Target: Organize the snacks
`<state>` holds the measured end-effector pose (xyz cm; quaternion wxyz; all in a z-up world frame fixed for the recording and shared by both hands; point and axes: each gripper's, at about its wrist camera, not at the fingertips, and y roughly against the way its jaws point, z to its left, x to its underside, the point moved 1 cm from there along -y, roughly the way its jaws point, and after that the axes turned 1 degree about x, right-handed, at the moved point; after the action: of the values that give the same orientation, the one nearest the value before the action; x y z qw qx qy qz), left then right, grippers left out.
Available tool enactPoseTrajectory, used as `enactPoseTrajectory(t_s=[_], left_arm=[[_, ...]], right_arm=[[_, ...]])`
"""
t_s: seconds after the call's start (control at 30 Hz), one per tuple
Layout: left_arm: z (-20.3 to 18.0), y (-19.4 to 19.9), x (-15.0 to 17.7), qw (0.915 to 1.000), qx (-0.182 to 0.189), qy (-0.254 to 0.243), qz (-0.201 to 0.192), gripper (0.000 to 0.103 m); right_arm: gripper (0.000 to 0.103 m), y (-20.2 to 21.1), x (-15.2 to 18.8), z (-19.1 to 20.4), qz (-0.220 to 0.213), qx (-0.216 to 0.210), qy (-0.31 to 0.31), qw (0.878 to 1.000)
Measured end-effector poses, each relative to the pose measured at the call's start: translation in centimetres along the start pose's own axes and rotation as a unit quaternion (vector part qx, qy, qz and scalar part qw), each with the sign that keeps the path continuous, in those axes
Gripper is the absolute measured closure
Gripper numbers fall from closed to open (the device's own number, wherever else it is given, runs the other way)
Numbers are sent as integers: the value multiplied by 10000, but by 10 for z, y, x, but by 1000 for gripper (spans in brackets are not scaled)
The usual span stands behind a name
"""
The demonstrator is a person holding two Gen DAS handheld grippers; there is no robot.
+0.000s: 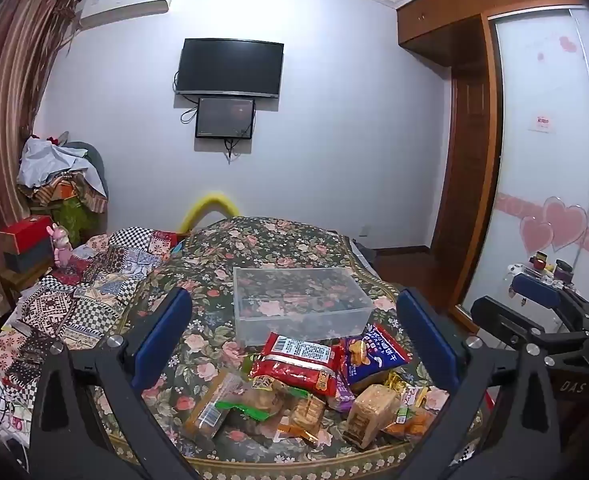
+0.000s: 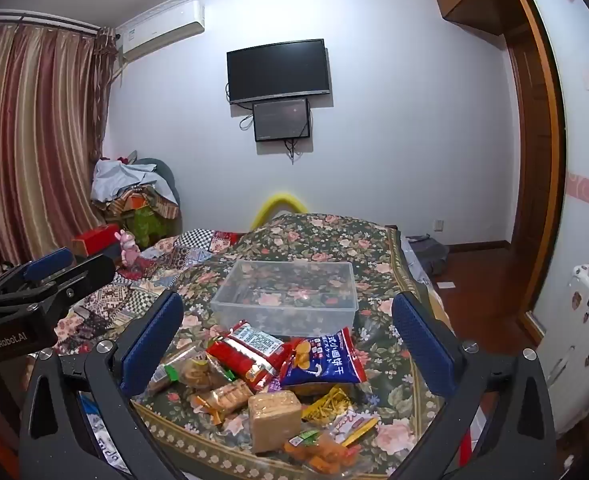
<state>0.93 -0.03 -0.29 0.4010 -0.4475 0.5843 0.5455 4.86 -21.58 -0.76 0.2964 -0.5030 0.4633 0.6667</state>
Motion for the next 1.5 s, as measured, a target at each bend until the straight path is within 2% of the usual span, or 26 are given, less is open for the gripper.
enactPoseTrajectory(t_s=[1.5], left_arm=[[-5, -2, 3, 9999, -20, -93, -96, 0]], right_arm=[[0, 6, -4, -2, -118, -85, -118, 9998]])
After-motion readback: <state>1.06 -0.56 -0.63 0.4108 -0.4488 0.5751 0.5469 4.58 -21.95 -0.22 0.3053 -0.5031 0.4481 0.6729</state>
